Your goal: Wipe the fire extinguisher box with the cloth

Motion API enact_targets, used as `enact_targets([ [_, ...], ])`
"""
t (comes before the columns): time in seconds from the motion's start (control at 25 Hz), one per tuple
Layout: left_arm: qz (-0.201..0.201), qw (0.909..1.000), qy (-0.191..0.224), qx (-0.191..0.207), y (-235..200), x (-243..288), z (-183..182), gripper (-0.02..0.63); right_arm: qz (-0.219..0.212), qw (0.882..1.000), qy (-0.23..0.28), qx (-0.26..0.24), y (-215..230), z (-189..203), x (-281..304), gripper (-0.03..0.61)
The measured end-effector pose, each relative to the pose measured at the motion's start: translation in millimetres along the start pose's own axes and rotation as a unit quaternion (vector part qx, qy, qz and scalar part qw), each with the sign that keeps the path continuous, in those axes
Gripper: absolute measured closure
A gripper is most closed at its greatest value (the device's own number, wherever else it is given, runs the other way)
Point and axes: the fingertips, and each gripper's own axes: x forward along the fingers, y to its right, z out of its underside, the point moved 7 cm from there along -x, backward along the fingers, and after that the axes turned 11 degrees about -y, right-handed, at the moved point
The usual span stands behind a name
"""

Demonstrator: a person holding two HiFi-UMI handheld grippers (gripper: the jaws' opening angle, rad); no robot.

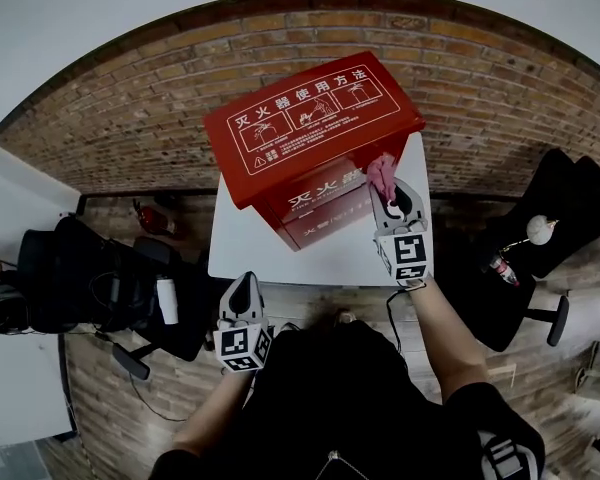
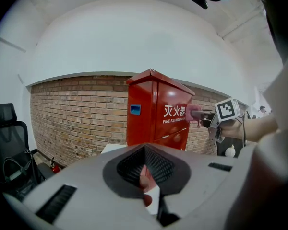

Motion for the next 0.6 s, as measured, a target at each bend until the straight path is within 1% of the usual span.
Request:
enact_targets([
  [0.36, 0.019, 0.9998, -0.005, 0.01, -38.4, -14.8, -8.1, 0.586, -0.002, 1.0, -0.003, 0.001, -45.4, -10.7, 0.0, 0.468],
  [0.6, 0.028, 0.9995, -0.006, 0.01, -62.1, -22.2, -6.1, 0.586, 0.01, 1.0, -0.002, 0.008, -70.4, -14.8, 0.1, 0.468],
])
